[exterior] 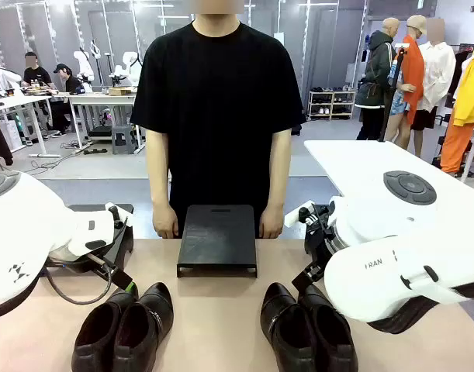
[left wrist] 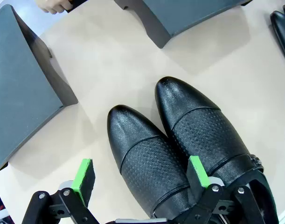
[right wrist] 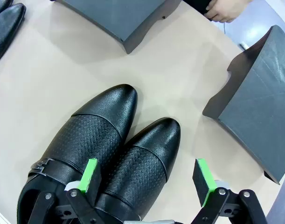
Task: Place the shoes on the stand as instructed by the person.
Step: Pick up one pair of Shoes and place it on the Shoes Stand indicated by the person.
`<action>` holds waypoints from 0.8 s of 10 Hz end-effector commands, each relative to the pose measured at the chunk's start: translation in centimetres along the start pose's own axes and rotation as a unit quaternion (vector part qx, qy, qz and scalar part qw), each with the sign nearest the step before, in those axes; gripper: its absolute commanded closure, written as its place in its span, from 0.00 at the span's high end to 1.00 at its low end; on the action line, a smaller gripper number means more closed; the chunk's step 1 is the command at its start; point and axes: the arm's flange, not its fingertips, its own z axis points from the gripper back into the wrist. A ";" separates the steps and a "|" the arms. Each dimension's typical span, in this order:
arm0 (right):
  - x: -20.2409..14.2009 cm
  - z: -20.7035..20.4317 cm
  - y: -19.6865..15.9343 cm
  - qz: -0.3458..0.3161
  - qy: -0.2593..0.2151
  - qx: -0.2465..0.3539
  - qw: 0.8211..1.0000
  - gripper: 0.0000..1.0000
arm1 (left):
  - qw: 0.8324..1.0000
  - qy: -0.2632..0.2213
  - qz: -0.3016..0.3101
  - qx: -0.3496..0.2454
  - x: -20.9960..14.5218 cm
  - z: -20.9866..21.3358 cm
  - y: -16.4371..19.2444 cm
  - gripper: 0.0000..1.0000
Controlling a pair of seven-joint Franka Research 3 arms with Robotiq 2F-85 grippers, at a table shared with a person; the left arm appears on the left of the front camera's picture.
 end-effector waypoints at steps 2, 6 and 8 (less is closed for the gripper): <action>0.0 0.0 0.0 0.000 0.000 0.000 1.000 1.00 | 1.000 0.000 0.000 0.000 0.0 0.0 0.0 1.00; 0.0 0.0 0.0 0.000 0.000 0.000 1.000 1.00 | 1.000 0.000 0.000 0.000 0.0 0.0 0.0 1.00; 0.0 0.0 0.0 0.000 0.000 0.000 1.000 1.00 | 1.000 0.000 0.000 0.000 0.0 0.0 0.0 1.00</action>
